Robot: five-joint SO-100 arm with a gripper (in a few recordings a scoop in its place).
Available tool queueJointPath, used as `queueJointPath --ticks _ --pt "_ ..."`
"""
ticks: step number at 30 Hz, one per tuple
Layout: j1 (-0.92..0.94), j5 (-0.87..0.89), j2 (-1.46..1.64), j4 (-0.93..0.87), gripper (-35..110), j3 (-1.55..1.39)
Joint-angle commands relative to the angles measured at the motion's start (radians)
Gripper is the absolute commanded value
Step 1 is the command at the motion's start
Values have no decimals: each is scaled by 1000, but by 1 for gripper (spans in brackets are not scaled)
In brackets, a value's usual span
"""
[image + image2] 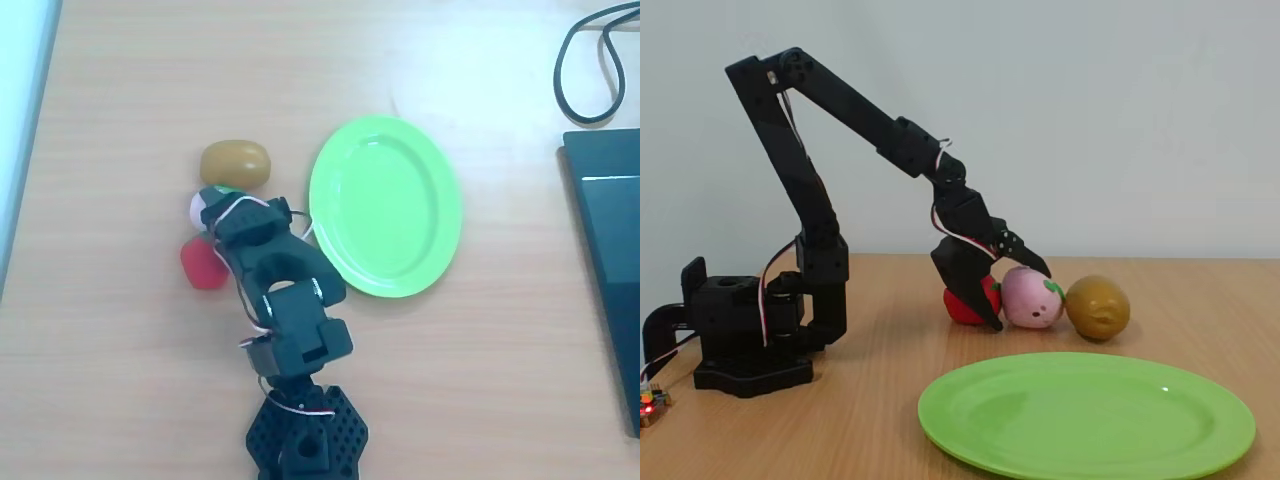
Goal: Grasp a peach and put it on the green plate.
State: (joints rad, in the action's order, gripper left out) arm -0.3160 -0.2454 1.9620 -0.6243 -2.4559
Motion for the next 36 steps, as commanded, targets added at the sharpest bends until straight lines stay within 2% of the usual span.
queueJointPath --ticks 1,7,17,36 --pt "-5 0 -5 -9 38 28" --pt "-5 17 -18 18 25 51" --pt "-3 21 -18 25 16 52" --pt "17 21 210 25 16 44"
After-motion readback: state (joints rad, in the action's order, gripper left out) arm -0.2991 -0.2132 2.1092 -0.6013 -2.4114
